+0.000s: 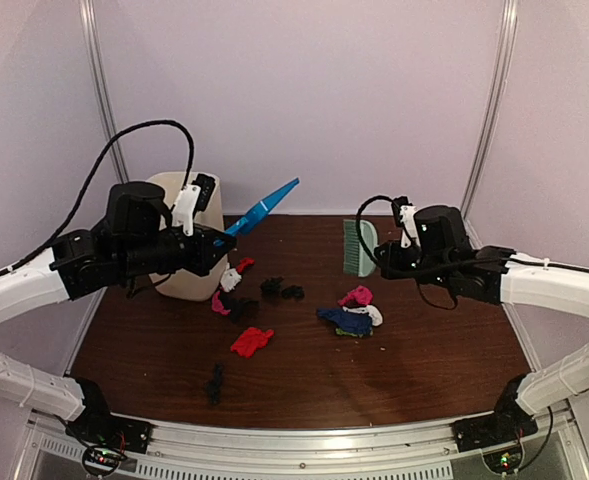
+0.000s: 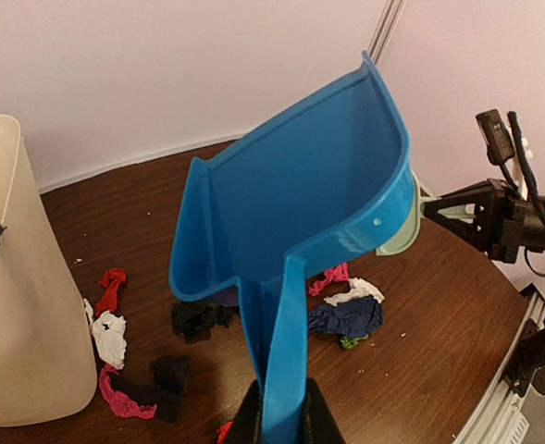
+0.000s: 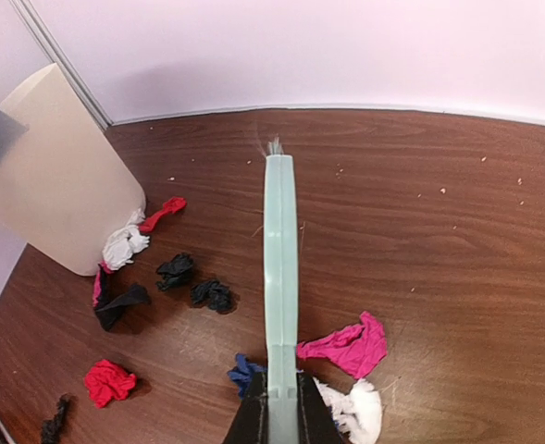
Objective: Sweep away the paper scraps from the table
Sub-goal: Sweep the paper scraps into the dustpan.
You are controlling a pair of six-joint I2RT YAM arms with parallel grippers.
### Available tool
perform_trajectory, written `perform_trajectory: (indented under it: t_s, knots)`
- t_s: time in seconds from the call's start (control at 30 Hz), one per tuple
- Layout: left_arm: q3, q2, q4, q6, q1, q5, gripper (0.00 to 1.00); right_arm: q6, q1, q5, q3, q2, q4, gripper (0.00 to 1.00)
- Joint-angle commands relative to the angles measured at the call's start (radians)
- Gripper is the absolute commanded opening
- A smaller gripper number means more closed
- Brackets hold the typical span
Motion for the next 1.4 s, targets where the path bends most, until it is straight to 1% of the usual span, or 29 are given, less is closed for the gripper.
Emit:
perform_trajectory:
  t_s: [0.0, 0.13, 0.27, 0.43, 0.6, 0.77, 0.97, 1.37]
  knots:
    - [-0.009, -0.005, -0.001, 0.067, -0.049, -0.033, 0.00, -0.170, -0.040, 0.104, 0.035, 0.017, 0.051, 0.00]
    - [-0.040, -0.001, -0.058, 0.077, -0.093, -0.063, 0.00, -0.293, -0.096, 0.099, -0.041, -0.002, 0.164, 0.00]
    - [-0.047, 0.057, -0.143, 0.081, -0.149, -0.102, 0.00, -0.389, -0.128, 0.044, -0.131, -0.006, 0.276, 0.00]
    - [-0.042, 0.147, -0.180, 0.094, -0.254, -0.148, 0.00, -0.437, -0.142, -0.007, -0.157, 0.040, 0.297, 0.00]
    - [-0.048, 0.236, -0.183, 0.117, -0.328, -0.136, 0.00, -0.500, -0.149, -0.050, -0.172, 0.095, 0.291, 0.00]
    - [-0.053, 0.302, -0.183, 0.129, -0.353, -0.115, 0.00, -0.494, -0.154, -0.096, -0.175, 0.160, 0.277, 0.00]
    - [-0.056, 0.379, -0.186, 0.156, -0.381, -0.107, 0.00, -0.484, -0.154, -0.179, -0.174, 0.198, 0.273, 0.00]
    - [-0.043, 0.515, -0.185, 0.233, -0.436, -0.260, 0.00, -0.489, -0.153, -0.294, -0.168, 0.240, 0.273, 0.00]
